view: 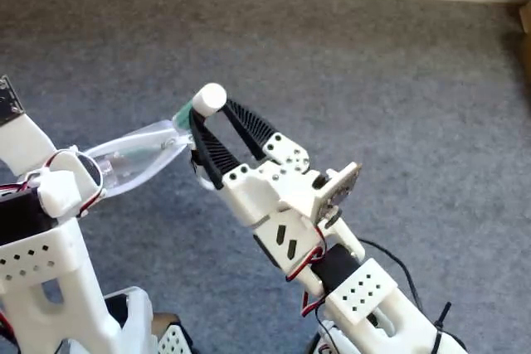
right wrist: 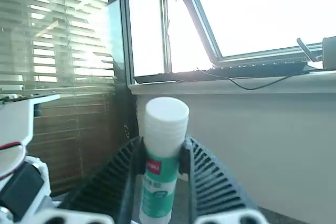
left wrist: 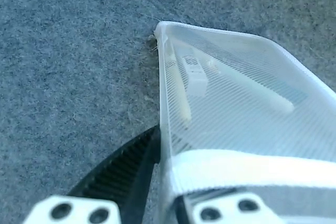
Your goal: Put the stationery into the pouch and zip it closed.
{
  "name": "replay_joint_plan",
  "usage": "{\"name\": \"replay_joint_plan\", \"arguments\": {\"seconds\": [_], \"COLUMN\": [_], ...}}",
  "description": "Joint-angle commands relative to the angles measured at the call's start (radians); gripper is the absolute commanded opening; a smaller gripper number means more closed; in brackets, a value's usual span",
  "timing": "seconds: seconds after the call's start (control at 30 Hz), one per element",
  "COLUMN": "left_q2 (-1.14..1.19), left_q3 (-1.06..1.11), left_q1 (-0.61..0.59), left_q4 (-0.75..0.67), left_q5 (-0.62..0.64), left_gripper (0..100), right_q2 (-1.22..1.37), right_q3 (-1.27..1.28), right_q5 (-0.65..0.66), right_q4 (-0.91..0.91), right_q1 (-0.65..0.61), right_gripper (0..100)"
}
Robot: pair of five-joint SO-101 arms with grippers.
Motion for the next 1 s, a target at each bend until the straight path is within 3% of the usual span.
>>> {"name": "replay_joint_plan", "arguments": {"seconds": [0.0,0.4,0.97], "left_q2": [-0.012,-0.012,-0.012], "left_q3": [-0.001,-0.001,-0.001], "left_q1": [0.013,0.013,0.013], "left_q4": [-0.023,-0.023,-0.023], "left_q5": [-0.012,-0.012,-0.012], "left_gripper": [1,1,1], "right_q2": [-0.038,-0.033,-0.025], "right_q3": [-0.013,0.071,0.044], "right_q5": [-0.006,-0.003,-0.003], "right_q4": [-0.047,-0.044,-0.045], "right_q1": [-0.054,-0.234,-0.231], "right_gripper": [0.5,0.5,0.5]}}
